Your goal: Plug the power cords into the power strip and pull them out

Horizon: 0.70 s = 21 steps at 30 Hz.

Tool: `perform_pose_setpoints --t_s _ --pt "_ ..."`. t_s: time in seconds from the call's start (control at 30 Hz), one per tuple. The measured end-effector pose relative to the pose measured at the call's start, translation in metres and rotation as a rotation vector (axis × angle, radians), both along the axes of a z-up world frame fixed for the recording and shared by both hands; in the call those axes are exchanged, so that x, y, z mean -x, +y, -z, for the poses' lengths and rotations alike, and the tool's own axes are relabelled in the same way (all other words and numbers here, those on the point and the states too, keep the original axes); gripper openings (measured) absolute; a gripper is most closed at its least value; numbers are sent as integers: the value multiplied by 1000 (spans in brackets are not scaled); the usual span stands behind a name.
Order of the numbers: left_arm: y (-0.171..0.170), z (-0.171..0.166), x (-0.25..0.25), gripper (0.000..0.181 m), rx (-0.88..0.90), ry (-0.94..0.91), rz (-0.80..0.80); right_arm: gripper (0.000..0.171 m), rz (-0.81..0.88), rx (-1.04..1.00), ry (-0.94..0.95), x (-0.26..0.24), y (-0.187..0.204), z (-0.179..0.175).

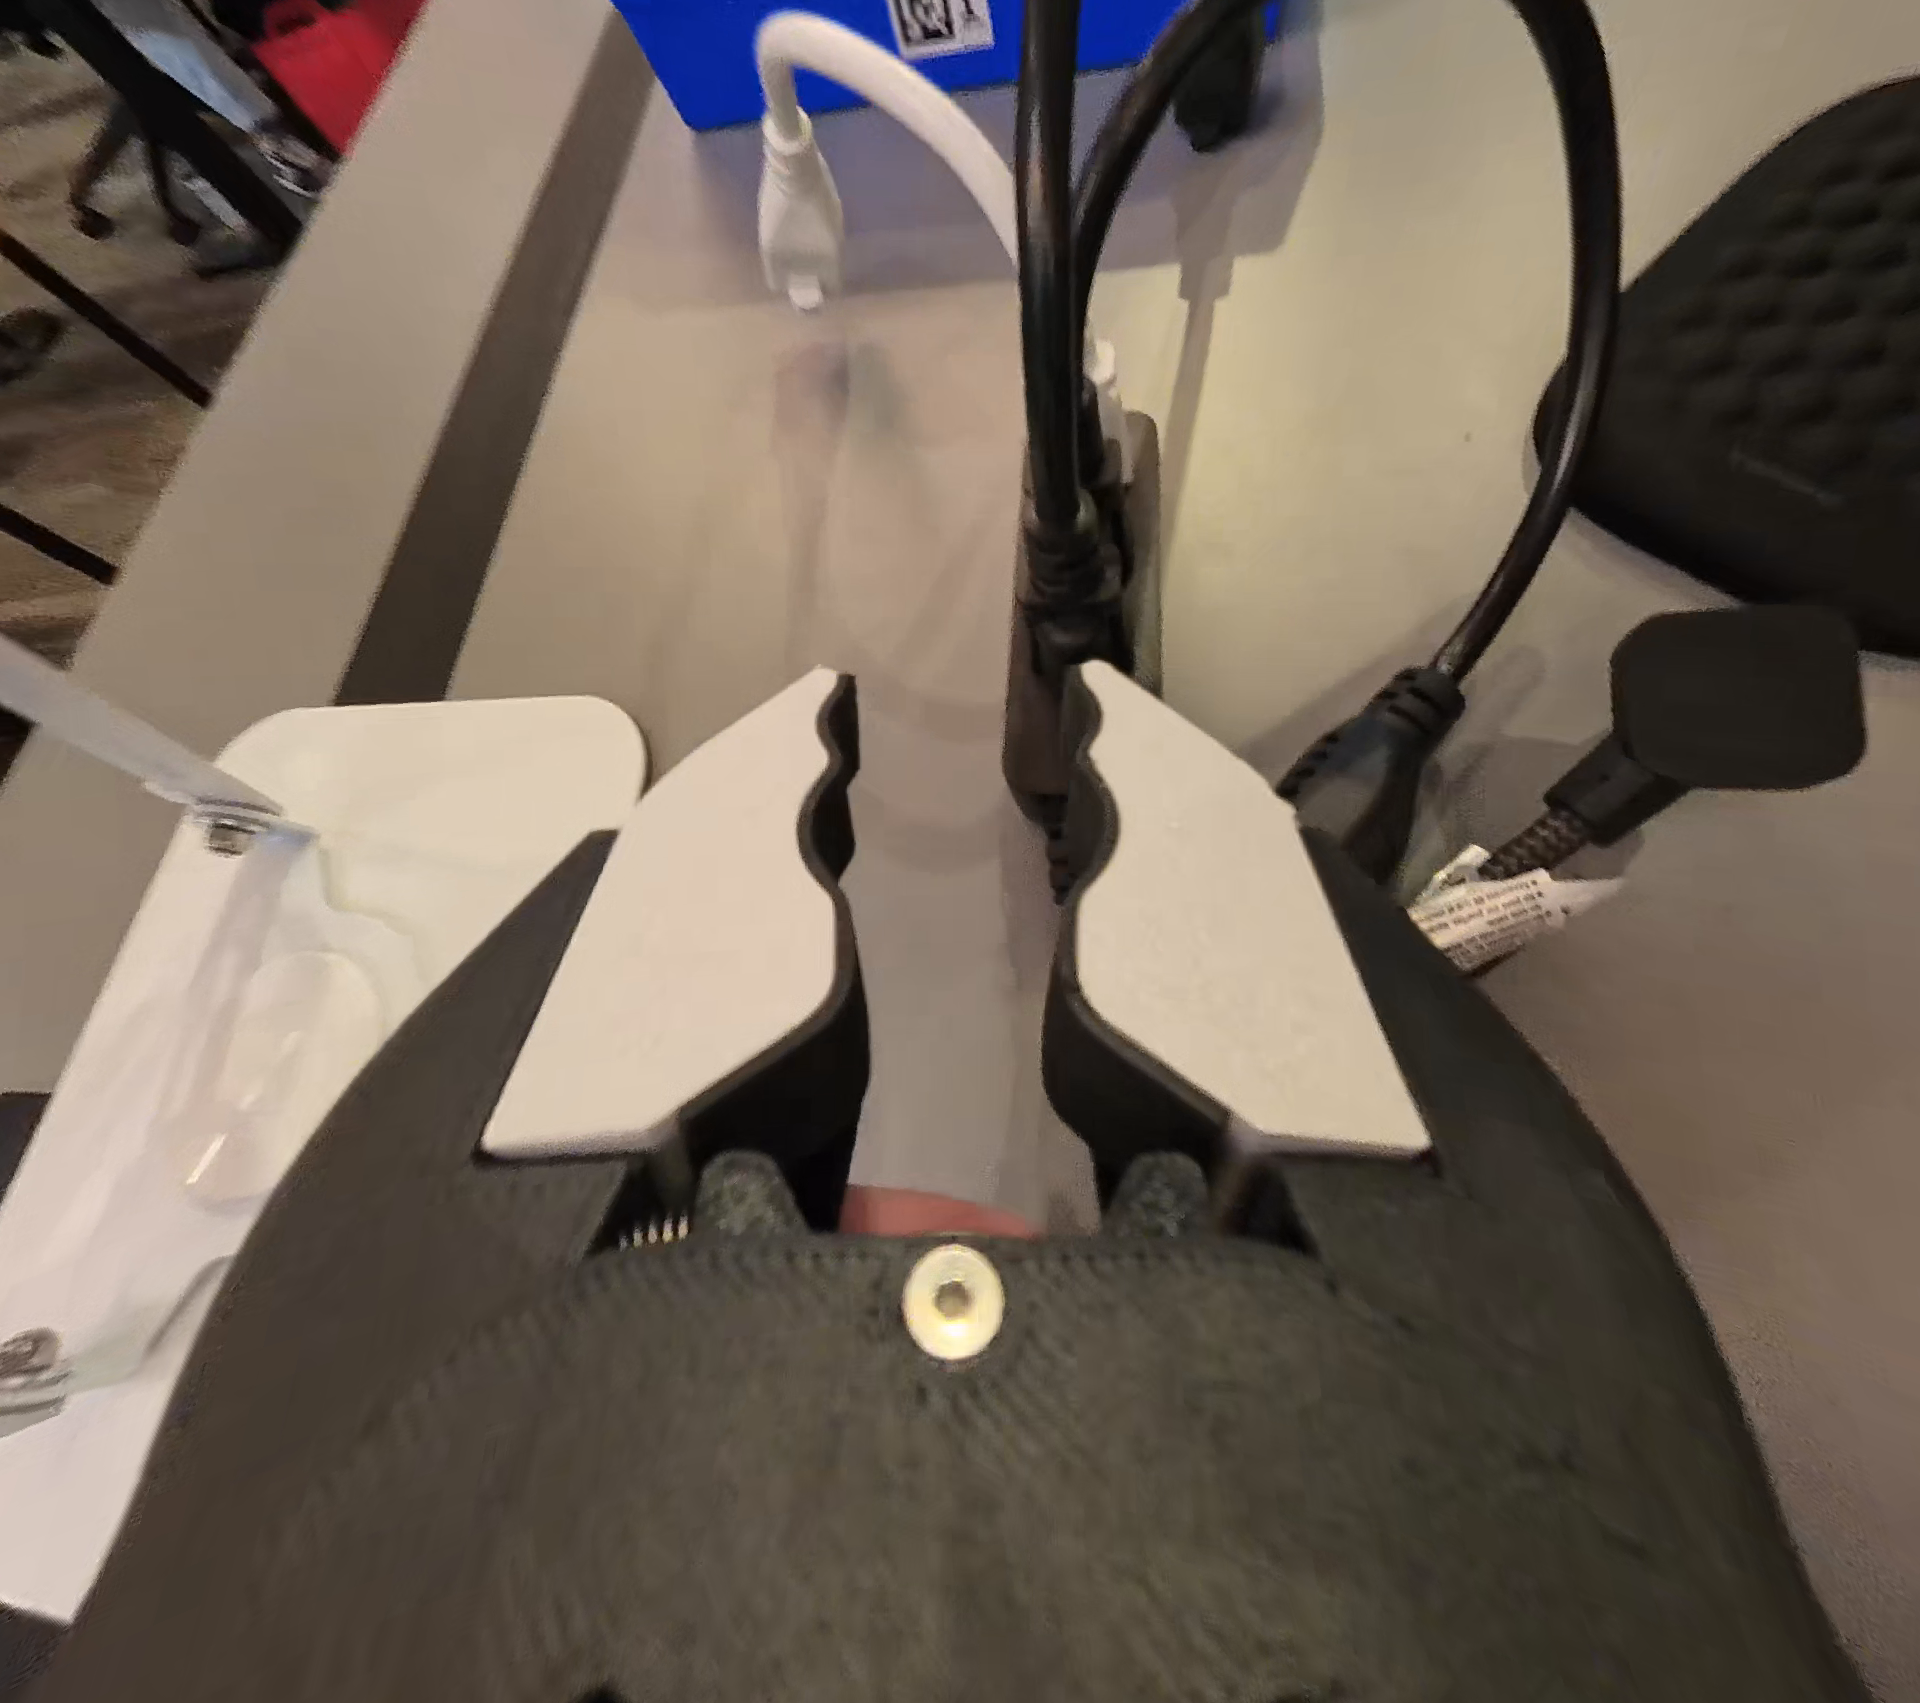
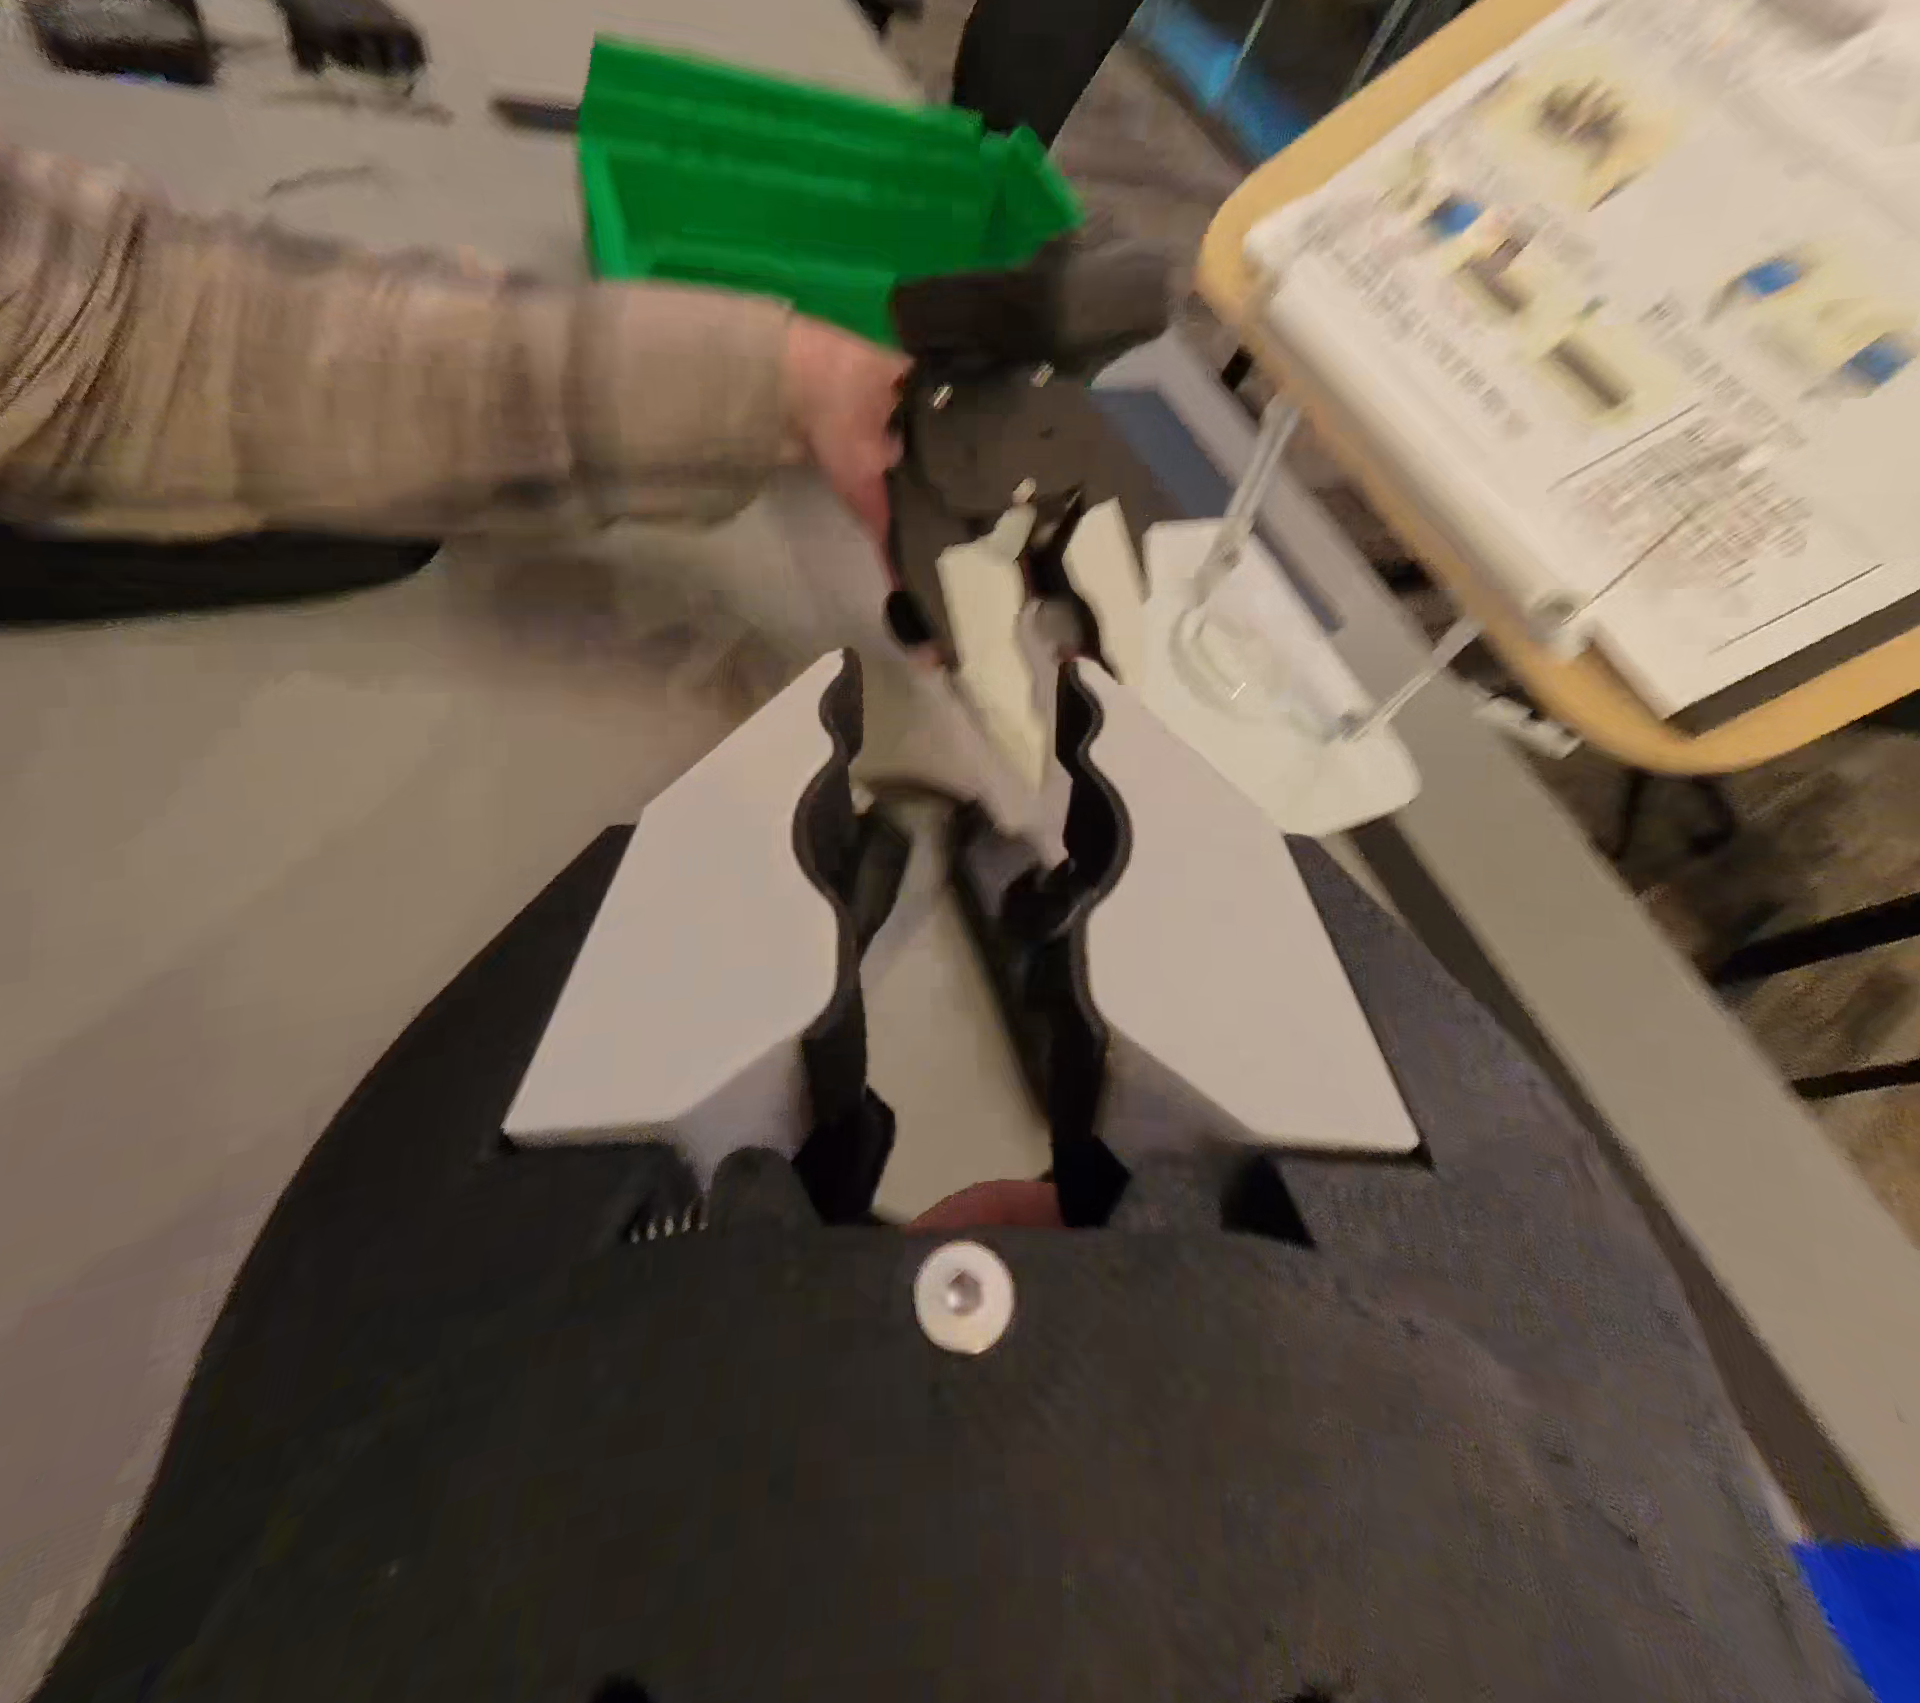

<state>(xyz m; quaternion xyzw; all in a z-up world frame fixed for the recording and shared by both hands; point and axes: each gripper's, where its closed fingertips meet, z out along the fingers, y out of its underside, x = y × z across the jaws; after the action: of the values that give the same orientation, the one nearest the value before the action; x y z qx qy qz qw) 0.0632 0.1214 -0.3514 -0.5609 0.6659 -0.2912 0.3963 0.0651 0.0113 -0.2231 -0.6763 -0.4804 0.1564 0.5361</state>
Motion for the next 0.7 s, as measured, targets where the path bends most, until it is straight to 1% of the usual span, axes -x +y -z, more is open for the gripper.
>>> perform_pose_setpoints --t_s 0.2,0.27,0.3,0.33,0.37,0.47,0.57,0.6,0.63,0.7 --pt "16 -19 -1 35 -54 -77 -81 36 -1 -230 267 34 55 -89" --pt "23 -21 -1 36 -80 -92 -119 31 -6 -306 347 40 69 -115" --pt "26 -22 0 37 -89 -93 -132 31 3 -347 407 40 74 -131" --pt "28 -23 1 37 -93 -98 -140 36 10 -375 464 39 79 -143" --pt "30 -25 1 37 -96 -106 -150 37 3 -386 499 39 83 -151" --pt "38 -32 2 38 -117 -138 -195 42 0 -440 545 33 93 -161" --pt "44 -34 2 37 -136 -145 -224 46 31 -470 619 18 102 -157" --pt "50 -32 3 37 -140 -135 -258 47 46 -478 639 13 105 -152" --pt "56 -29 4 37 -143 -116 -295 46 58 -484 646 8 107 -147" --pt "60 -25 3 38 -161 -103 -312 38 42 -485 641 4 106 -133"
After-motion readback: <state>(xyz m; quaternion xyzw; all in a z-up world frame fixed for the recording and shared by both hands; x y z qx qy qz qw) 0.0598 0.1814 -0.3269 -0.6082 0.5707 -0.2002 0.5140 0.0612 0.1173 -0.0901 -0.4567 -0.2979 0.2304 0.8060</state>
